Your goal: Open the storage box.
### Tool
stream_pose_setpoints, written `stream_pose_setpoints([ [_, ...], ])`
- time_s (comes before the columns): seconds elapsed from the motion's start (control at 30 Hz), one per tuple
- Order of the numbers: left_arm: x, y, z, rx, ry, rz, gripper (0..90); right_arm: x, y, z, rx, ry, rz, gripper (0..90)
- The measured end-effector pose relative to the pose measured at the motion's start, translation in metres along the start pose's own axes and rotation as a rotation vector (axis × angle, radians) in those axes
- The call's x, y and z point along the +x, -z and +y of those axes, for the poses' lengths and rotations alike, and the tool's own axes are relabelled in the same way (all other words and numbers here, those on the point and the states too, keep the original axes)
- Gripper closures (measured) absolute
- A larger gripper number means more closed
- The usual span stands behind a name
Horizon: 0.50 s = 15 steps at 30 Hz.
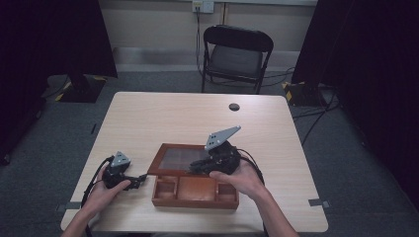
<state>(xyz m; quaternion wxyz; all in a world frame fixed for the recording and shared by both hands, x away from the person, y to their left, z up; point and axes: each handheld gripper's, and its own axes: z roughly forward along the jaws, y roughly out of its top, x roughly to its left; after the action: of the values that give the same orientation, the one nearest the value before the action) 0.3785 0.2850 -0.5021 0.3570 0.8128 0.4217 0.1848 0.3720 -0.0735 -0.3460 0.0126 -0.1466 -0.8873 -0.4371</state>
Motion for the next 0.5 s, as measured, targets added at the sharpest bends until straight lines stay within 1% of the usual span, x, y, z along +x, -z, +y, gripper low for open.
stream_pose_setpoints([
  [0.3, -0.0002, -0.0001, -0.0001, -0.001, 0.004, -0.001, 11.1, -0.0026, 0.0022, 0.0046, 0.002, 0.001, 0.001, 82.8],
  [0.5, 0.0001, 0.0001, 0.0000, 0.003, -0.002, -0.001, 11.1, -0.0040, 0.0033, 0.0066, 0.003, -0.001, 0.003, 82.9],
])
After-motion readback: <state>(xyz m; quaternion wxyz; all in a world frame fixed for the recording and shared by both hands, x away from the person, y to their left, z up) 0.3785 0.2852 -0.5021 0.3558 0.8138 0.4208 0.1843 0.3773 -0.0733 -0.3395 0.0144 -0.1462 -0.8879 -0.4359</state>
